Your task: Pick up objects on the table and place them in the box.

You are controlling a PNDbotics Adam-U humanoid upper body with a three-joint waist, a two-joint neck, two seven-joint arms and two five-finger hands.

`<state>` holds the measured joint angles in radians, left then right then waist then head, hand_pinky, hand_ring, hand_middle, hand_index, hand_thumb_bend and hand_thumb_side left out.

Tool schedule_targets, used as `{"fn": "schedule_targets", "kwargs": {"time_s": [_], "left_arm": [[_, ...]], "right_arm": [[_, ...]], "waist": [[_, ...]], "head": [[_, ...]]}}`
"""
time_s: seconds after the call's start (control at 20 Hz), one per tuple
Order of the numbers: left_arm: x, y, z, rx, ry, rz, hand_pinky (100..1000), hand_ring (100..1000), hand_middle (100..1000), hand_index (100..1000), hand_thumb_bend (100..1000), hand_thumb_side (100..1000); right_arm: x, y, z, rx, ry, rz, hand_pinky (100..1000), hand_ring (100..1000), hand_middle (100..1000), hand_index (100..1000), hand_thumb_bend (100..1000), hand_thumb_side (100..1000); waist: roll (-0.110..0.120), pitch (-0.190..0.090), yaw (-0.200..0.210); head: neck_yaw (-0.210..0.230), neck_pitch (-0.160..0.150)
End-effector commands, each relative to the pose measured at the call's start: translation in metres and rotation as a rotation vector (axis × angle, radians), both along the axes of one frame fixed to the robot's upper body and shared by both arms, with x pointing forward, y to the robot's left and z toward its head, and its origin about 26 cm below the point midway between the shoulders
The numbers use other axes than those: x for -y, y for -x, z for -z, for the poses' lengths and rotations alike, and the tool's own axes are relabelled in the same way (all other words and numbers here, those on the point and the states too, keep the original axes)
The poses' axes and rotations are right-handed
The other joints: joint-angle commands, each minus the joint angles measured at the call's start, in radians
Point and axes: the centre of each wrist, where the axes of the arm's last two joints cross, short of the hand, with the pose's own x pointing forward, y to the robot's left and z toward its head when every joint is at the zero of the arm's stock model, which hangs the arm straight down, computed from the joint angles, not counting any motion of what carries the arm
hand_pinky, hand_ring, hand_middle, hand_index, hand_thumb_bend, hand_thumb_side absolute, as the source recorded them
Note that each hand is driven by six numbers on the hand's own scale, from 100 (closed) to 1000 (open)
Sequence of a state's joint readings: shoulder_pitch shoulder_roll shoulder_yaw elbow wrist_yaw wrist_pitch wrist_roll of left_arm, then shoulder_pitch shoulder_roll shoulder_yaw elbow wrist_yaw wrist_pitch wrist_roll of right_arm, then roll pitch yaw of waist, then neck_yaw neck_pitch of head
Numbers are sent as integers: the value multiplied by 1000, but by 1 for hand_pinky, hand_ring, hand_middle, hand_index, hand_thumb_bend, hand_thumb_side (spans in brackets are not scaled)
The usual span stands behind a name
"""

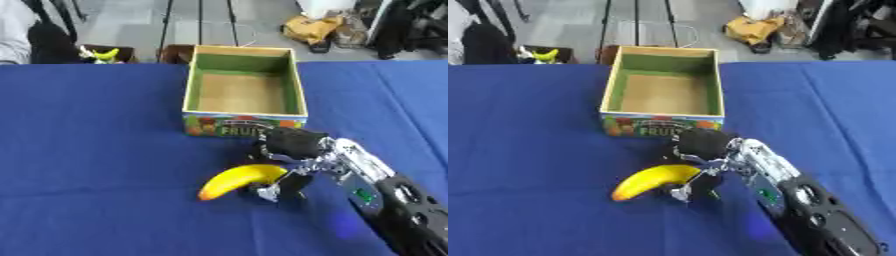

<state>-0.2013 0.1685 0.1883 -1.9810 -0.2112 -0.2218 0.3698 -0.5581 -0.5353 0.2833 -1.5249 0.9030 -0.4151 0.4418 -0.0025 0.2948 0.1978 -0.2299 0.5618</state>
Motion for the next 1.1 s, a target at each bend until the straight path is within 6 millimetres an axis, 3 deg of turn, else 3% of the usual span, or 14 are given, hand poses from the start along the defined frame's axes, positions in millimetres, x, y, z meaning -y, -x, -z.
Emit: {"fn": "schedule_targets", "kwargs": {"time_s": [0.05,1.1], "left_arm": [[-3,2,-8,25,-24,1,426,420,479,635,100,1000],[-4,3,-9,25,-28,-2,426,423,480,636,100,1000]], "right_arm": [[6,2,-21,51,-9,2,649,652,400,650,100,583],[11,9,-42,91,-54,-5,646,634,388,641,100,571]], "waist": [[2,-21,-1],[-3,-30,-2]], "head": [[3,0],[5,3]]}}
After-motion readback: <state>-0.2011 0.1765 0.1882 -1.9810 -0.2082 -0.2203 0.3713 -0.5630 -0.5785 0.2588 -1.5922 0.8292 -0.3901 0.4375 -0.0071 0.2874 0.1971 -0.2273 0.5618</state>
